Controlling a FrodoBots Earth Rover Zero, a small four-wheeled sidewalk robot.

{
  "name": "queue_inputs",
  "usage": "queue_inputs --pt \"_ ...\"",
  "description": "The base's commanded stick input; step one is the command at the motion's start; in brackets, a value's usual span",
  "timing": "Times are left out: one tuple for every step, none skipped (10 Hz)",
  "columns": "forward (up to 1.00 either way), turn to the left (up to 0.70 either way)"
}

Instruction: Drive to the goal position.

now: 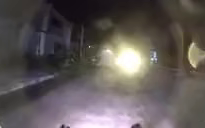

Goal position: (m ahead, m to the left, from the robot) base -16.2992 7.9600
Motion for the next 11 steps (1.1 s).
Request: queue_inputs --pt "0.29 -0.08" --pt "0.0 -0.52" --pt "0.0 -1.0" --pt "0.0 -1.0" --pt "0.0 -1.0" --pt "0.0 -1.0" --pt "0.0 -1.0" --pt "0.0 -1.0" --pt "0.0 -1.0" --pt "0.0 -1.0" --pt "0.0 -1.0"
